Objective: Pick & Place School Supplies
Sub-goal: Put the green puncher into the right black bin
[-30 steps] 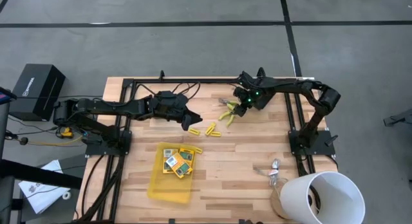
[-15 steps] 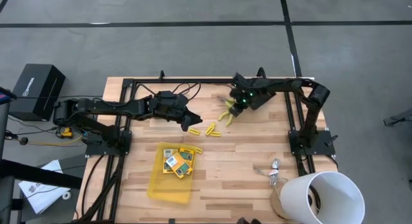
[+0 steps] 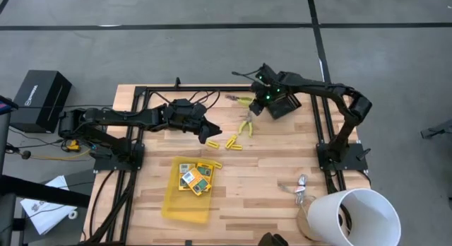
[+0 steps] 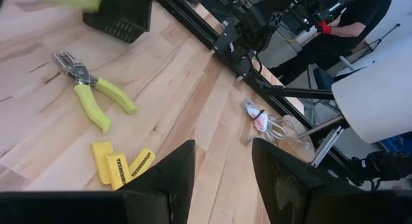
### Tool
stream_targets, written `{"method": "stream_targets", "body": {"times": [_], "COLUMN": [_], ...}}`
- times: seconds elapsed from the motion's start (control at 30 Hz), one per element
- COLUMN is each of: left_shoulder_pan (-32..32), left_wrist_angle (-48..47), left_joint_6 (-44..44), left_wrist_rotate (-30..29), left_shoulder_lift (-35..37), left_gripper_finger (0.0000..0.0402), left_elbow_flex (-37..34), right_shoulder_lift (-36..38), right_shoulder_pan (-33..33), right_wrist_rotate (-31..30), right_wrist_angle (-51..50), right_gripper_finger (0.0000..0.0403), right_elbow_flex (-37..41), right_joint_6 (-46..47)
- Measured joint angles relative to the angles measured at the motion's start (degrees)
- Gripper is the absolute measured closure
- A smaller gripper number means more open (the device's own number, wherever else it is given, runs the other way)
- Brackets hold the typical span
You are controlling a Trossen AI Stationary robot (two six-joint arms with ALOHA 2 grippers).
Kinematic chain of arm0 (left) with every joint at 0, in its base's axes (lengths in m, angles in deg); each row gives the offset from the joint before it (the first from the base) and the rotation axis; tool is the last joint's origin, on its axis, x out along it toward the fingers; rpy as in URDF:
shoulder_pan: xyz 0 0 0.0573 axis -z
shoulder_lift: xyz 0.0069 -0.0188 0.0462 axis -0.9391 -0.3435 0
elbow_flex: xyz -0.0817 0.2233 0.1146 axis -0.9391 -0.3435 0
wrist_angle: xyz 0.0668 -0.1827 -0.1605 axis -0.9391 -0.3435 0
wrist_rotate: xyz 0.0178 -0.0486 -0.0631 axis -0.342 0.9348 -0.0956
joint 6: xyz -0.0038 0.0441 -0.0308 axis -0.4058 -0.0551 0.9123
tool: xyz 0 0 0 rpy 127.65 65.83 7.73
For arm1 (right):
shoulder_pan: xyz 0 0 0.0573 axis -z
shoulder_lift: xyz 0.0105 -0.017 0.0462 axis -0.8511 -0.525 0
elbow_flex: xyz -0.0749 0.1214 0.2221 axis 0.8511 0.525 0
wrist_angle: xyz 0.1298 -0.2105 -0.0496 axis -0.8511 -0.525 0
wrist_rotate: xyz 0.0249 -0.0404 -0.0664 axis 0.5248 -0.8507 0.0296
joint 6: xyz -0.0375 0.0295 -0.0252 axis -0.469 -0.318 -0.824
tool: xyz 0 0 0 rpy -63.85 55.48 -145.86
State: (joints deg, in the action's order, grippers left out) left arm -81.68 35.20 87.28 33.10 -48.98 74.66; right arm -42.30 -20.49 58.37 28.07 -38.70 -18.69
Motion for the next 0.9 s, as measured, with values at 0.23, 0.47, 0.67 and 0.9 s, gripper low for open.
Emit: {"method": "stream_targets", "body": {"times": [0.23,0.47,0.67,0.9], "left_shoulder_pan": [-0.3,-0.9,-2.1,-3.6], "left_wrist_angle": [0.0,0.0,0.1,0.1], "left_joint_6": [-0.2,-1.2,-1.4,-1.4], "left_wrist_rotate": [0.0,0.0,-0.1,-0.2], "left_shoulder_lift": [0.0,0.0,0.0,0.0], "left_gripper_finger": [0.0252,0.0252,0.0252,0.0252], "left_elbow_flex": [0.0,0.0,0.0,0.0], "right_shoulder_lift": [2.8,8.3,12.3,15.3], "right_shoulder_pan": [3.3,8.1,10.4,9.4], "right_wrist_rotate": [-4.8,-7.7,-7.7,-8.9], "right_wrist_angle": [-10.9,-17.9,-24.3,-27.8], "right_gripper_finger": [0.0402,0.0402,0.0402,0.0403], "right_elbow_flex": [-0.6,-0.6,-0.7,1.2], "right_joint_6": [-5.3,-8.5,-11.6,-12.2]}}
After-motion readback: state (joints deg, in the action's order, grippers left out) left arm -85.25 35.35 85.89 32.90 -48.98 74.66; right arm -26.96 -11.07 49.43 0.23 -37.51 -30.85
